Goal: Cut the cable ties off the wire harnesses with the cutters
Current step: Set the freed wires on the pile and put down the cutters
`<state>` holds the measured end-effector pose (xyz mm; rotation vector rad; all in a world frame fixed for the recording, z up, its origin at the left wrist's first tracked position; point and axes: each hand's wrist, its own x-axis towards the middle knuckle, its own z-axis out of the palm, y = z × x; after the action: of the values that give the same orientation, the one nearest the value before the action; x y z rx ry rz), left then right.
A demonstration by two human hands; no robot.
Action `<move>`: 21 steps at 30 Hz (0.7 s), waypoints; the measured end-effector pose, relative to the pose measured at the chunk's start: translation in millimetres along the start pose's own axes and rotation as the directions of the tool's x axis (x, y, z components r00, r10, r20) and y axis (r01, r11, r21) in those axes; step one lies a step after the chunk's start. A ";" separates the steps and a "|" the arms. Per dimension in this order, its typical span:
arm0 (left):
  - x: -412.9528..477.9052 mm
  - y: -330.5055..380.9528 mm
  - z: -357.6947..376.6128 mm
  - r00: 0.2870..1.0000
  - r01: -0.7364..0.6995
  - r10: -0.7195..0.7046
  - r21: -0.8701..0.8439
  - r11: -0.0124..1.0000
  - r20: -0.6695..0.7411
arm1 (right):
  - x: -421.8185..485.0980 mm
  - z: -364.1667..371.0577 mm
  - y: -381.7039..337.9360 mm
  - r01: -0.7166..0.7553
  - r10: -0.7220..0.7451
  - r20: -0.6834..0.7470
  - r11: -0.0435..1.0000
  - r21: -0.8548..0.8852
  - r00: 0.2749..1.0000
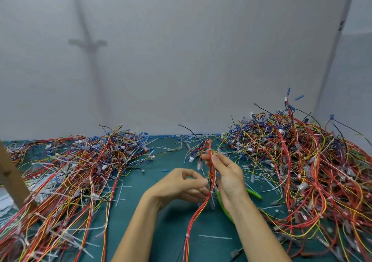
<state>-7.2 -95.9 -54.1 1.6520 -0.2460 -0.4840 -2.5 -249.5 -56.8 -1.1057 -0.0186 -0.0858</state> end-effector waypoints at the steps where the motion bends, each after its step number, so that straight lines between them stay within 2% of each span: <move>1: 0.0 0.4 0.0 1.000 -0.005 0.005 0.025 1.000 0.018 | -0.2 0.0 0.9 -0.005 0.005 -0.015 1.000 0.001 1.000; 4: 1.4 2.3 4.5 0.999 -0.022 0.018 0.088 0.996 0.044 | -1.0 0.7 2.9 -0.008 0.007 -0.033 1.000 -0.024 0.999; 7: 2.6 3.1 8.0 0.998 -0.056 0.056 0.121 0.991 0.007 | -1.4 1.3 3.9 -0.036 0.035 -0.031 0.999 -0.018 0.999; 11: 3.6 4.7 7.9 0.978 -0.152 0.150 -0.004 0.988 -0.145 | -1.6 0.4 1.5 -0.082 0.082 -0.011 0.995 -0.057 0.997; 13: 4.7 6.5 6.8 0.942 -0.242 0.212 -0.088 0.966 -0.261 | -2.8 0.5 -0.5 -0.110 0.112 0.022 0.989 -0.096 0.993; 16: 6.9 9.1 4.4 0.851 -0.370 0.266 -0.155 0.916 -0.453 | -4.7 0.9 -3.2 -0.130 0.151 0.091 0.970 -0.207 0.984; 21: 10.3 5.0 -2.0 0.736 -0.397 0.286 -0.049 0.917 -0.614 | -10.7 0.4 -4.7 -0.122 0.239 0.275 0.916 -0.383 0.931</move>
<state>3.4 -99.3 -50.7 1.4563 -0.0284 0.3063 -13.5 -250.6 -53.1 -1.4757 -0.1944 0.2701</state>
